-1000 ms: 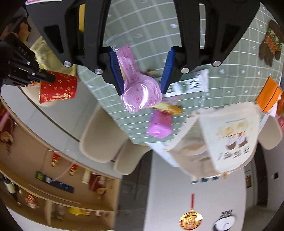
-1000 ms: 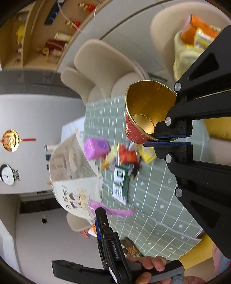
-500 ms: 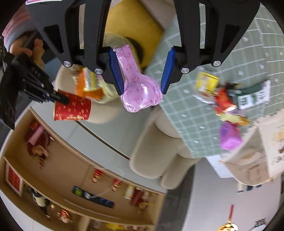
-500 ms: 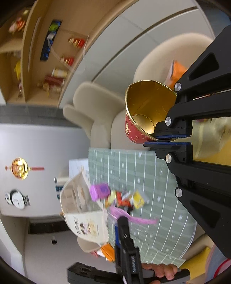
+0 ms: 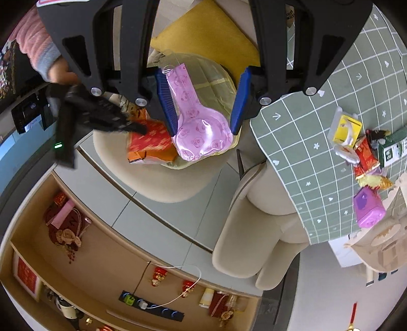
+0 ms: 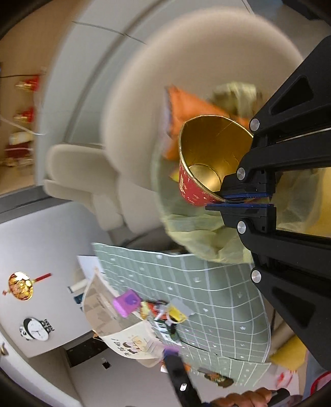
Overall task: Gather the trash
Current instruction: 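Carry both items over the yellow-lined bin and open both grippers, then move both tools back toward the snacks on the table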
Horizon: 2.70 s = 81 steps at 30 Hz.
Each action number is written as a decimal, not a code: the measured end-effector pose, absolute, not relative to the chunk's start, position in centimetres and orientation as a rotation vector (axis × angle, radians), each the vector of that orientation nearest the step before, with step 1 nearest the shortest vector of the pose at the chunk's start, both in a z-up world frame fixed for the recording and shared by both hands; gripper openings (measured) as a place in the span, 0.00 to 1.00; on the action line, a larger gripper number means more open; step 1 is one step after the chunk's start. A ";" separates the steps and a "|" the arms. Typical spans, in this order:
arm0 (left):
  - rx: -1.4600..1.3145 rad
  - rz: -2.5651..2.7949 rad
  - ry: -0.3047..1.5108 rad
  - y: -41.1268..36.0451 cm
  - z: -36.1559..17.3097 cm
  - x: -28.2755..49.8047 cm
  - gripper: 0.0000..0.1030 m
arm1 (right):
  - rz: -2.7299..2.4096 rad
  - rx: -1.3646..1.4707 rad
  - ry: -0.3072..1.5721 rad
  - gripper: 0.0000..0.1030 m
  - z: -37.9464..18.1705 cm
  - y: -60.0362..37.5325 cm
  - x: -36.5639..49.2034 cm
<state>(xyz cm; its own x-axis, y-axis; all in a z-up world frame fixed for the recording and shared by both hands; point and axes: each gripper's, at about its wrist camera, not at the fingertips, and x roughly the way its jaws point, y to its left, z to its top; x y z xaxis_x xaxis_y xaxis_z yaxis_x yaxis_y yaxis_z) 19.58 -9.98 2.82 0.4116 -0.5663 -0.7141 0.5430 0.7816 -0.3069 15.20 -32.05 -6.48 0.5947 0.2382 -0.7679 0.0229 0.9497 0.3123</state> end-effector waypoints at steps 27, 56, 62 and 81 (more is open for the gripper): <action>-0.060 -0.722 0.976 -20.2 -0.5 20.9 0.40 | 0.016 0.189 0.823 0.49 -2.3 -37.5 11.2; 0.079 -0.304 0.855 -7.2 0.6 19.8 0.43 | 0.183 0.163 0.728 0.56 -0.1 -29.6 13.8; 0.017 -0.236 0.879 -0.1 0.1 21.3 0.43 | 0.253 0.121 0.756 0.56 -0.2 -22.8 16.9; -0.147 -0.314 0.930 23.5 -4.2 34.6 0.43 | 0.264 0.025 0.865 0.56 -1.9 -5.0 28.3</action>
